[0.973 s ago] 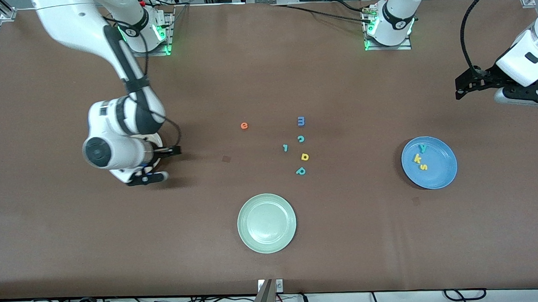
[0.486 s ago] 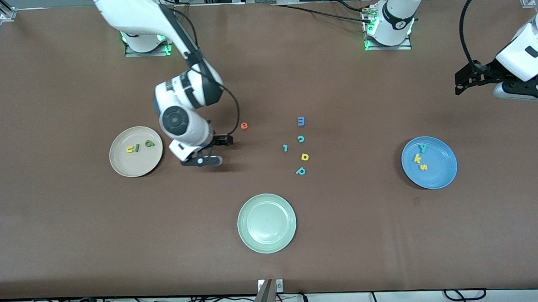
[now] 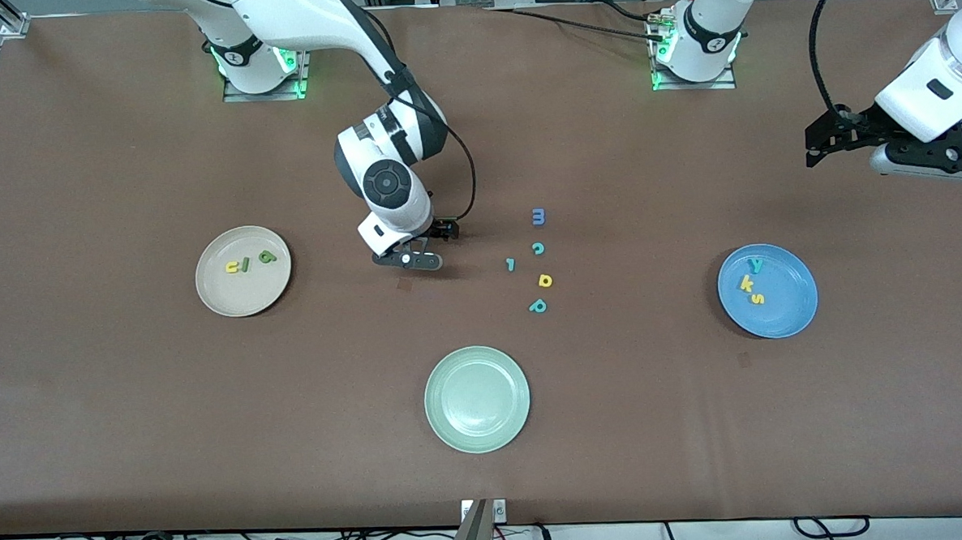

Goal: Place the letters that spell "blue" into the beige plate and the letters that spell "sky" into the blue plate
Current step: 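Move the right gripper back over the orange e, then grasp the orange e with the right gripper and lift it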

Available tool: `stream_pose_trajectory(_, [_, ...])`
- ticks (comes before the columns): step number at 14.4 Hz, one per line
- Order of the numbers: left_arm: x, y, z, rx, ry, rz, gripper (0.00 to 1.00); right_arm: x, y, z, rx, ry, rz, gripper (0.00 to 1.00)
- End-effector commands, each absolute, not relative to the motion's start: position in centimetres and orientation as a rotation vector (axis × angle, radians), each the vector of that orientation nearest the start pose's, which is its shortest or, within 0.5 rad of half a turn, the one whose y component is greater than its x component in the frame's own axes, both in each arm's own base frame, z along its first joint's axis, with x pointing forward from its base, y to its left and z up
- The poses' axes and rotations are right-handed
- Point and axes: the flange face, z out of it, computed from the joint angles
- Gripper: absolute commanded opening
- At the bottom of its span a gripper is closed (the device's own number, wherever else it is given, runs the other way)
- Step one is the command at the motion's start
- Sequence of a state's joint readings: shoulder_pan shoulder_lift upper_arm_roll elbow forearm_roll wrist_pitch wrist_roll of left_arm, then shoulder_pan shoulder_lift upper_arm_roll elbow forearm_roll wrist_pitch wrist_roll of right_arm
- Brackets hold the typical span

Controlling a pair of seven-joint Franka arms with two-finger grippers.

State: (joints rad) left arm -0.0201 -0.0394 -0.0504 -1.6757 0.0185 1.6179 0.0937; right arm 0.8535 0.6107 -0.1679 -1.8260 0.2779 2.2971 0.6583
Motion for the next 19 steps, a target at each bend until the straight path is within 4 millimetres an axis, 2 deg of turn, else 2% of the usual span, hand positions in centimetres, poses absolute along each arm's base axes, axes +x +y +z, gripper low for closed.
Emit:
stream_pose_trajectory(1, [55.6, -3.9, 60.4, -3.105, 0.257, 0.036, 1.0, 46.5, 42.8, 18.6, -3.12, 0.307, 0.239, 0.86])
stream_pose_trajectory(4, [56.8, -4.1, 60.9, -3.108, 0.266, 0.01, 1.0, 45.7, 43.3, 17.5, -3.125, 0.316, 0.228, 0.8])
stream_pose_trajectory(8, [56.9, -4.1, 61.0, -3.108, 0.269, 0.007, 1.0, 45.4, 43.1, 16.7, -3.133, 0.323, 0.246, 0.71])
stream_pose_trajectory(10, [56.9, -3.9, 60.9, -3.107, 0.264, 0.012, 1.0, 45.3, 43.0, 16.7, -3.134, 0.322, 0.253, 0.58])
stream_pose_trajectory(12, [56.9, -4.0, 60.9, -3.108, 0.264, 0.01, 1.0, 45.1, 43.3, 16.8, -3.131, 0.314, 0.255, 0.38])
stream_pose_trajectory(13, [56.9, -4.0, 60.9, -3.106, 0.266, 0.01, 1.0, 45.2, 43.3, 16.9, -3.128, 0.316, 0.249, 0.34])
stream_pose_trajectory(15, [56.8, -4.1, 60.9, -3.106, 0.268, 0.015, 1.0, 45.2, 43.4, 17.0, -3.126, 0.308, 0.248, 0.2])
stream_pose_trajectory(16, [56.8, -4.1, 60.8, -3.108, 0.268, 0.024, 1.0, 45.4, 43.5, 17.3, -3.123, 0.301, 0.242, 0.16])
stream_pose_trajectory(19, [56.6, -4.7, 60.7, -3.106, 0.285, 0.033, 1.0, 47.3, 42.3, 18.9, -3.103, 0.33, 0.212, 0.15])
